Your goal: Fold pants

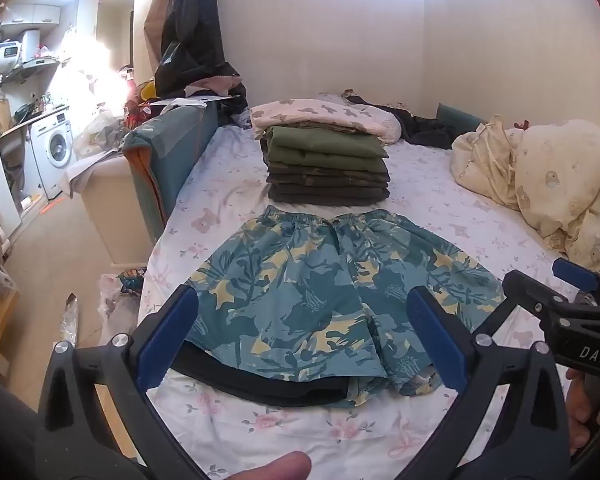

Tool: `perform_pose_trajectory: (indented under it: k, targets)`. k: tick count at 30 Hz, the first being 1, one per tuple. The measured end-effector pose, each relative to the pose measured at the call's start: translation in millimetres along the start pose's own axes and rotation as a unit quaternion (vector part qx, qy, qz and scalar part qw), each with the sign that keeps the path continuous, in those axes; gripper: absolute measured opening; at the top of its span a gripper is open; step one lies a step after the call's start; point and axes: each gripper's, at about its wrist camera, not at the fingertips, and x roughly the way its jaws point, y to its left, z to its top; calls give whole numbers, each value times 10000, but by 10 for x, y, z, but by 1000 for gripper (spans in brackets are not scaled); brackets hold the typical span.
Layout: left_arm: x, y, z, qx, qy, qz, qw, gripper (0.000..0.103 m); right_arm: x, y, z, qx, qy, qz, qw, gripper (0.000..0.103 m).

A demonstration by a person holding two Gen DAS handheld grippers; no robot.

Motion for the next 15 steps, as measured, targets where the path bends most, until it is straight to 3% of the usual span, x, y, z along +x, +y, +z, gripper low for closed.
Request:
perform_pose_trajectory:
  k: [15]
  targets:
    - [4,-7,-2,23,-10,25,10000,102,-5,20,-3,-20,60,-6,10000,103]
